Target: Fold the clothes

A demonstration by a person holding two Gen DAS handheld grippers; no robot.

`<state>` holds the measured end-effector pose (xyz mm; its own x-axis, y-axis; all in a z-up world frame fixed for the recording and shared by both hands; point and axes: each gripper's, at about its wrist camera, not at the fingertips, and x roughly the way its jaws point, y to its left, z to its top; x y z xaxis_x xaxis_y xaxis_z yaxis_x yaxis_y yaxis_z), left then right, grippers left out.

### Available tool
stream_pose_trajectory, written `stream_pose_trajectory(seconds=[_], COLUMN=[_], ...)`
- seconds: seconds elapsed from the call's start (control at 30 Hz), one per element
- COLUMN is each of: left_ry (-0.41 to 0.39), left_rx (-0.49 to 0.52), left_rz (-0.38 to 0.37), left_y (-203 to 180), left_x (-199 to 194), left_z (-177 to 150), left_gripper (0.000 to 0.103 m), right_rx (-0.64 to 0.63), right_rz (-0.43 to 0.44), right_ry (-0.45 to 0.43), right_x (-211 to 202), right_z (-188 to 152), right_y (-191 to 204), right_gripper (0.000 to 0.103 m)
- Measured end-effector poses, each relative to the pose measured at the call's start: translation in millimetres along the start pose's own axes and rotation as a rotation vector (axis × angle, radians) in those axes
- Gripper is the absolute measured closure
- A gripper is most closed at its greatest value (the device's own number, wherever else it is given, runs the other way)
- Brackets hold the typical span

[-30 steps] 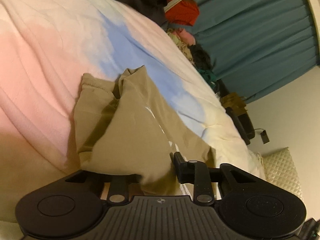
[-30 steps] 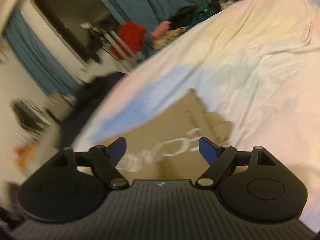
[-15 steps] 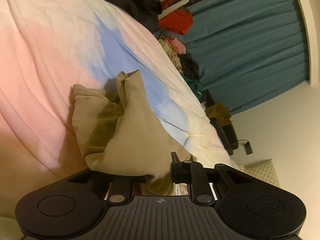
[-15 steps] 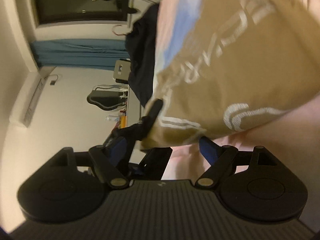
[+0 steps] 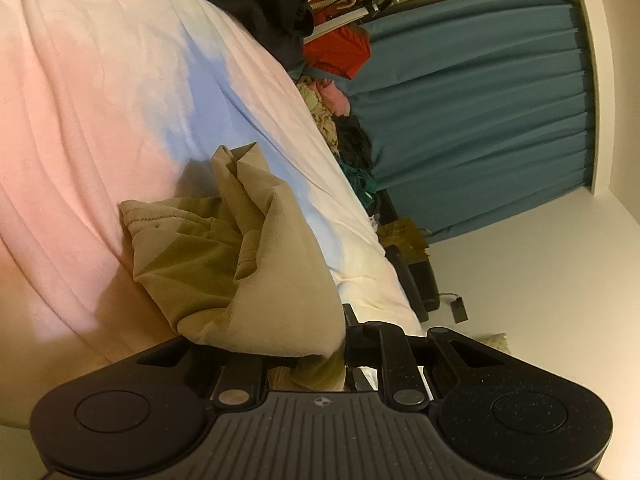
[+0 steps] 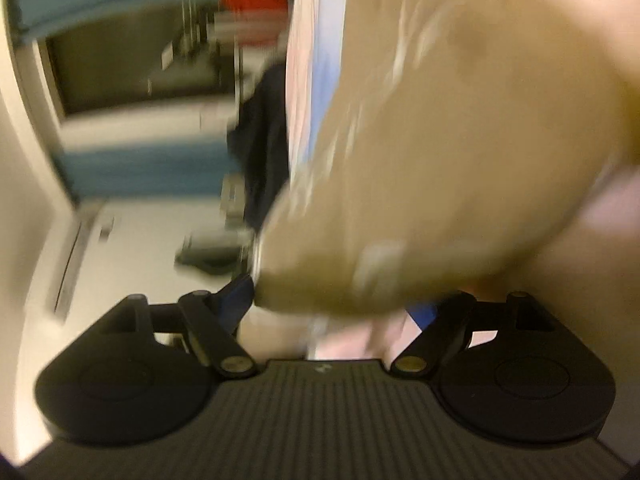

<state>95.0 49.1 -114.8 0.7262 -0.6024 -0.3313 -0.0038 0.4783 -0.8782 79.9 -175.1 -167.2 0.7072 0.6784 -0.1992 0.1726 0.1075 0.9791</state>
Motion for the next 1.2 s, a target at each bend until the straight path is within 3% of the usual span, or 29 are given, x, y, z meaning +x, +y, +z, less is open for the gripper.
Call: stream_pose_trajectory(seconds=[0.13,0.23,0.3,0.4,0.6,0.77,0.97,1.13,1.2], left_ry=[-0.007,-0.011,-0.012,-0.011,0.042,0.184,0.350,0.426,0.422], left_rx=[-0.020,-0.028,-0.022,-0.008,0.010,-0.048,-0.031,0.071,0.118], left_rz=[-0.009,-0.024,-0.032,-0.031,-0.043,-0.050,0.001,0.024,0.034], left_y=[1.3,-0.6,-3.9,-10.9,-30.9,-56.9,-113.5,-170.1,-196.0], left_x=[-3.1,-6.8,-9.3,-13.5,-32.1,-27.4,41.9,156.4,212.2], left_z=[1.1,1.2,0.5,-1.3,-7.7,-16.1,-25.2,-22.9,-16.7], left_gripper=[0.085,0.085,0.085,0.085,0.085,0.085,0.085,0.084,0.084], right_rx=[-0.018,-0.063,-0.095,-0.142,-0.227,-0.239,-0.185,-0.164,-0.149], right_rz=[-0.033,-0.071,-0.118,-0.156,-0.192,-0.248,-0.298,-0.322,-0.330], right_ry=[-0.211,-0.273,-0.286,-0.309,-0.349,-0.342,-0.373,-0.529,-0.583], right_x=[-27.9,-34.1,-33.9,-32.8,-74.7,-128.0,-179.2,-180.2,-170.0], right_z=[7.9,8.5,7.1,0.8,-15.5,-19.3,30.9,123.8,161.4], right_y=[4.8,10.1,13.9,22.1,56.4,84.0,94.9,97.1,102.9], right_gripper=[0.022,0.028,0.054,0.069,0.072,0.073,0.072,0.072,0.073])
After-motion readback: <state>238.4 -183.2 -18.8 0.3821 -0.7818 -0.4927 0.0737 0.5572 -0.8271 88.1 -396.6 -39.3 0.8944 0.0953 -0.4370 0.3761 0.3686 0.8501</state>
